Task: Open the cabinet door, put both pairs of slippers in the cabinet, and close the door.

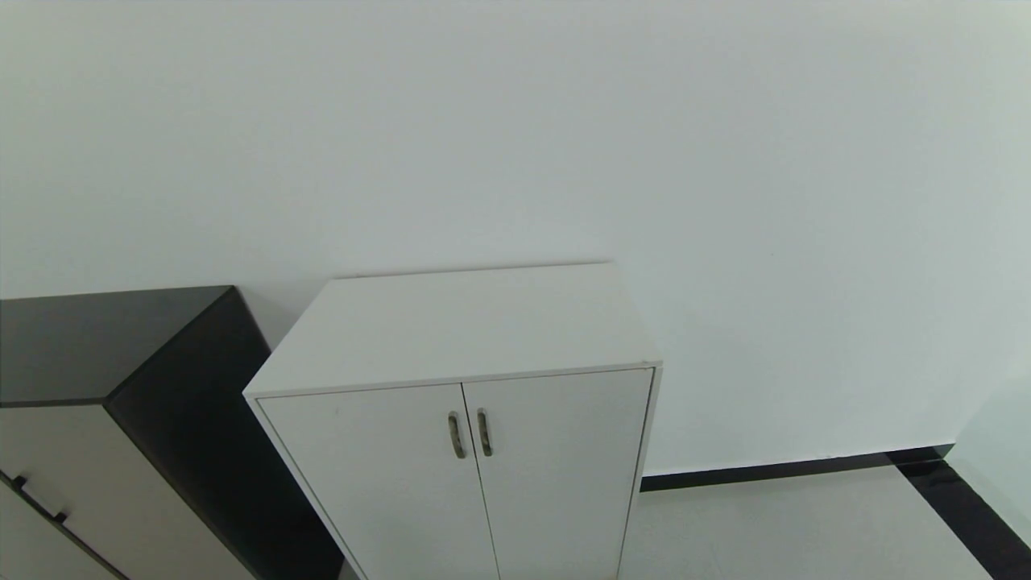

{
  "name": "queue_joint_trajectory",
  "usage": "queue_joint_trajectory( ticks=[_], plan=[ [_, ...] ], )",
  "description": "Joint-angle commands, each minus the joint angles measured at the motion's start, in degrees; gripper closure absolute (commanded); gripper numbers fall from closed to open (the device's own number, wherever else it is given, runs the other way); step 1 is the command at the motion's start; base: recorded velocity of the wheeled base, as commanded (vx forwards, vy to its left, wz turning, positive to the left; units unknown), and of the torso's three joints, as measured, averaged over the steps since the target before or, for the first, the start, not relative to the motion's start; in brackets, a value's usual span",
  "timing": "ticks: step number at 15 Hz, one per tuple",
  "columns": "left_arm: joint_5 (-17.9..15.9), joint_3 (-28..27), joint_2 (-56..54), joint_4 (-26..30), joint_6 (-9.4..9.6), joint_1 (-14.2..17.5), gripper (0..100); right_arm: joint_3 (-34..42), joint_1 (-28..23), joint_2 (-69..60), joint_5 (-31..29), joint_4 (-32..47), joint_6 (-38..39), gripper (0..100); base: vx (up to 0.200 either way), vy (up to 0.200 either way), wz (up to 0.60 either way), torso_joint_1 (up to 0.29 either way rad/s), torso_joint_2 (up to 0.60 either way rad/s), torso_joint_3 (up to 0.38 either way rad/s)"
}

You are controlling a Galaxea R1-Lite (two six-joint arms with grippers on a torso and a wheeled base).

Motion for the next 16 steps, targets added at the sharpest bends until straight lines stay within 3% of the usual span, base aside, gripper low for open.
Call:
queue_joint_trajectory(
  ticks=[1, 4, 5, 9, 16],
  plan=[
    [0.0, 0.0, 0.1, 0.0, -0.01, 0.0, 100, 0.5, -4.6, -11.0, 4.1, 2.3, -7.0, 100, 0.000, 0.000, 0.00, 0.000, 0.00, 0.000],
    [0.0, 0.0, 0.1, 0.0, -0.01, 0.0, 100, 0.5, -12.7, -12.3, 5.2, 2.2, -8.1, 100, 0.000, 0.000, 0.00, 0.000, 0.00, 0.000],
    [0.0, 0.0, 0.1, 0.0, -0.01, 0.0, 100, 0.5, -19.0, -14.5, 5.2, 2.2, -8.0, 100, 0.000, 0.000, 0.00, 0.000, 0.00, 0.000],
    [0.0, 0.0, 0.1, 0.0, -0.09, 0.0, 100, 0.5, -32.8, -27.2, 5.2, 2.2, -8.1, 100, 0.000, 0.000, 0.00, 0.000, 0.00, 0.000],
    [0.2, 0.0, 0.1, 0.0, -0.09, 0.0, 100, 0.5, -33.1, -29.3, 5.1, 2.3, -6.4, 100, 0.000, 0.000, 0.00, 0.000, 0.00, 0.000]
  ],
)
